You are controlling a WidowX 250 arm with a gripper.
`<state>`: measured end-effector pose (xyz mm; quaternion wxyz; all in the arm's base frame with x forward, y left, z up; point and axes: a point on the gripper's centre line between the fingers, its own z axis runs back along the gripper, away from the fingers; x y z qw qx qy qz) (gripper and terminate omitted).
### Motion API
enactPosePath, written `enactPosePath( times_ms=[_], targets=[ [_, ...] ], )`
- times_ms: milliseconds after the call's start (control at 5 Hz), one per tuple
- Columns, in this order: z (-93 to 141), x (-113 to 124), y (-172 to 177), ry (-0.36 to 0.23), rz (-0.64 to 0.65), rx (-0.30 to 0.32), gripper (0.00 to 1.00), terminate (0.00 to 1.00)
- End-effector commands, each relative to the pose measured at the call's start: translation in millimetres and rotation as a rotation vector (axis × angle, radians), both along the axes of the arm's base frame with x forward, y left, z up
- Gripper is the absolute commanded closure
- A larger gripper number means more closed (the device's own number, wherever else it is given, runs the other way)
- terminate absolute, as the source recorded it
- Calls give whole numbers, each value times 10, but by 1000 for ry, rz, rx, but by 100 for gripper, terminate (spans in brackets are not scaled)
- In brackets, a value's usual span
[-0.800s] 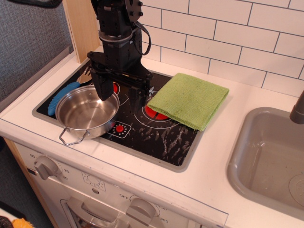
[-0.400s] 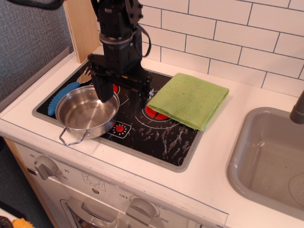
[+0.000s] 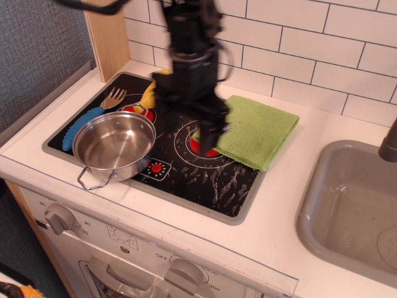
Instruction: Putting green towel to the front of the countertop.
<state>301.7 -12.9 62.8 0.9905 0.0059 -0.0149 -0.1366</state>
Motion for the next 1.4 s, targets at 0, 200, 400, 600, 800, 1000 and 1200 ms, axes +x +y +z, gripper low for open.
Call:
enactPosePath(
  times_ms=[0,200,400,600,800,1000,1200],
  targets=[
    [33,594,-124,-78,58,-21,0,0],
    [-51,764,-88,-94,95,-27,0,0],
    [-158,862,-92,-142,126,-42,0,0],
    [-266,853,-129,-183,143,-38,0,0],
    [-363,788,-169,-175,137,-68,0,0],
    [-468,699,-186,-126,124,-64,0,0],
    [-557,563,-196,-56,125,-54,0,0]
  ],
)
